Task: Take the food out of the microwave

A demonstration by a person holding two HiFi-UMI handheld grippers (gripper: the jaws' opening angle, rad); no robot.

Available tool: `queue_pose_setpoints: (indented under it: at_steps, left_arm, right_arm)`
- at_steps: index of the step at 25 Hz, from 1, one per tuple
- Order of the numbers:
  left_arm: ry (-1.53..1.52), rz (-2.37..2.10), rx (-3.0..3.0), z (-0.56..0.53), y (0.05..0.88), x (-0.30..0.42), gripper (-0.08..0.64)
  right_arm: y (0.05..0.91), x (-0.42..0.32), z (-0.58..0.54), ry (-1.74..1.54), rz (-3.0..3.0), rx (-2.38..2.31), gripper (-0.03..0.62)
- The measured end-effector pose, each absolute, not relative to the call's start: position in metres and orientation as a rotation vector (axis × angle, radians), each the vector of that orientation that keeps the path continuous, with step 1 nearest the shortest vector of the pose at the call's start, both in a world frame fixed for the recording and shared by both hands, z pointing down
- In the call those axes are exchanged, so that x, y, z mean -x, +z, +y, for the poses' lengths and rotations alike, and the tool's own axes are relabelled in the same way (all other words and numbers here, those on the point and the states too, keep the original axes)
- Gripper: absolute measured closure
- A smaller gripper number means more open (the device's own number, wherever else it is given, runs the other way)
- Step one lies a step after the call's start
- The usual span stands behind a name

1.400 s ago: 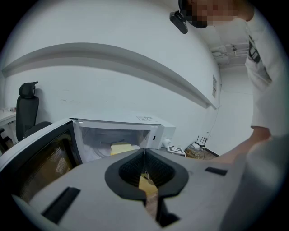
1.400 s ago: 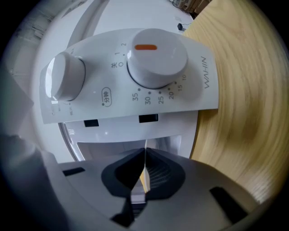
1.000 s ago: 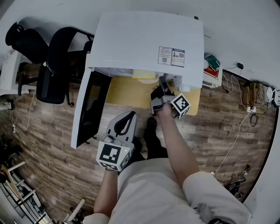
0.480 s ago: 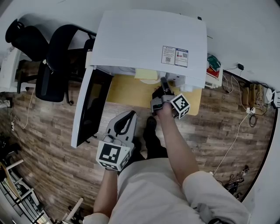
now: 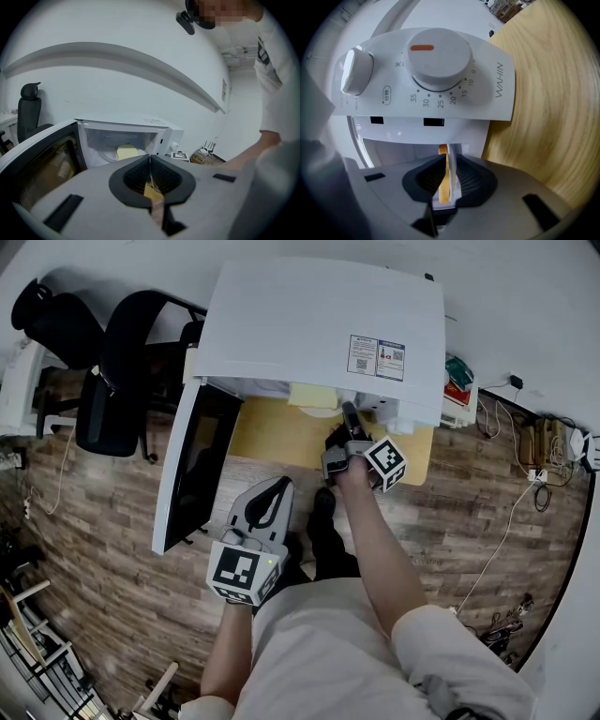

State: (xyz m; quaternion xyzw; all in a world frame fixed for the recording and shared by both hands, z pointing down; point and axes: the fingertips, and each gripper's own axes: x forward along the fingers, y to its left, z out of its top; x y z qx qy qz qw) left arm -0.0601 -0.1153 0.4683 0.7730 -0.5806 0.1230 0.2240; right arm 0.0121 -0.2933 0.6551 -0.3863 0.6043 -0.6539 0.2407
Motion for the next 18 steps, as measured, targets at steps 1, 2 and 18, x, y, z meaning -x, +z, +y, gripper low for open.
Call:
queue_pose_setpoints:
  at_steps: [1, 2, 18]
  left_arm:
    - [0.339, -1.604, -2.132, -0.115, 0.468, 0.06, 0.549]
    - [0.338, -1.605, -2.131, -0.114, 0.468, 0.061, 0.549]
    - [0.32, -1.609, -2.149, -0.092, 0.459, 0.079, 0.549]
  right_arm:
    - [0.655, -0.01, -0.294, -1.79, 1.657, 1.056, 0.529]
    - [0.654, -0.009, -0.294, -1.792, 1.662, 1.056, 0.536]
    - [0.645, 0.001, -0.277, -1.772, 1.651, 1.047, 0.583]
